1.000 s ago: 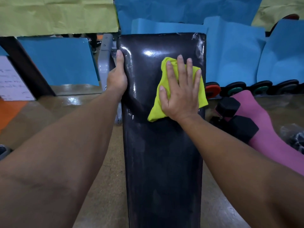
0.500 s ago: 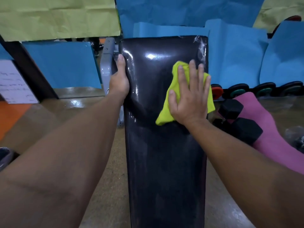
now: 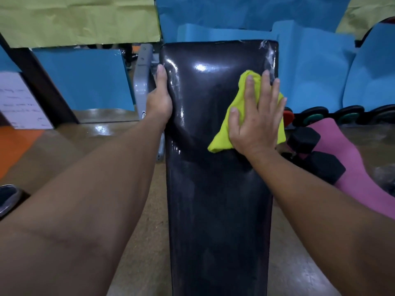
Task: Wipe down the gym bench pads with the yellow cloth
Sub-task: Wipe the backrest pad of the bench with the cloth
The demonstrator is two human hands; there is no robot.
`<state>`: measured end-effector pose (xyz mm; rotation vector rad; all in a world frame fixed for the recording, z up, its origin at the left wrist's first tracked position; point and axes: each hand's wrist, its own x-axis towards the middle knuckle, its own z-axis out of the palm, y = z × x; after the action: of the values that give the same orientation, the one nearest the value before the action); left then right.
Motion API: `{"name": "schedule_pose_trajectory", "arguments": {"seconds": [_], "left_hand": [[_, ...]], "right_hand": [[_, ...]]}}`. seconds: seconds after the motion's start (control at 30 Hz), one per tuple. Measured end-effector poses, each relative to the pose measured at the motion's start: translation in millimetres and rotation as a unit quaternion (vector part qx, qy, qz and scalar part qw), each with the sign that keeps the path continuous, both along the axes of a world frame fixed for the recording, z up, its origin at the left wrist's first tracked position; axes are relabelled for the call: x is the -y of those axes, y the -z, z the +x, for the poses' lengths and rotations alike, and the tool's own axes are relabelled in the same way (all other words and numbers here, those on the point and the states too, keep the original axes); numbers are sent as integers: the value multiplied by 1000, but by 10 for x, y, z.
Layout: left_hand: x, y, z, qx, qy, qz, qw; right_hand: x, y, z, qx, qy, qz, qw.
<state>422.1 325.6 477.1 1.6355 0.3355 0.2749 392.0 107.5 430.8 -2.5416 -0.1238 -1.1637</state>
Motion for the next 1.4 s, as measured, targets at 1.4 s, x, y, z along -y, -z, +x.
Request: {"name": "schedule_pose_trajectory", "arguments": {"seconds": [1.4], "left_hand": [[-54,43,49,-10,35,-14,999]], "right_hand": [[-855,-72,-23,11,-57,-90,994]]}}
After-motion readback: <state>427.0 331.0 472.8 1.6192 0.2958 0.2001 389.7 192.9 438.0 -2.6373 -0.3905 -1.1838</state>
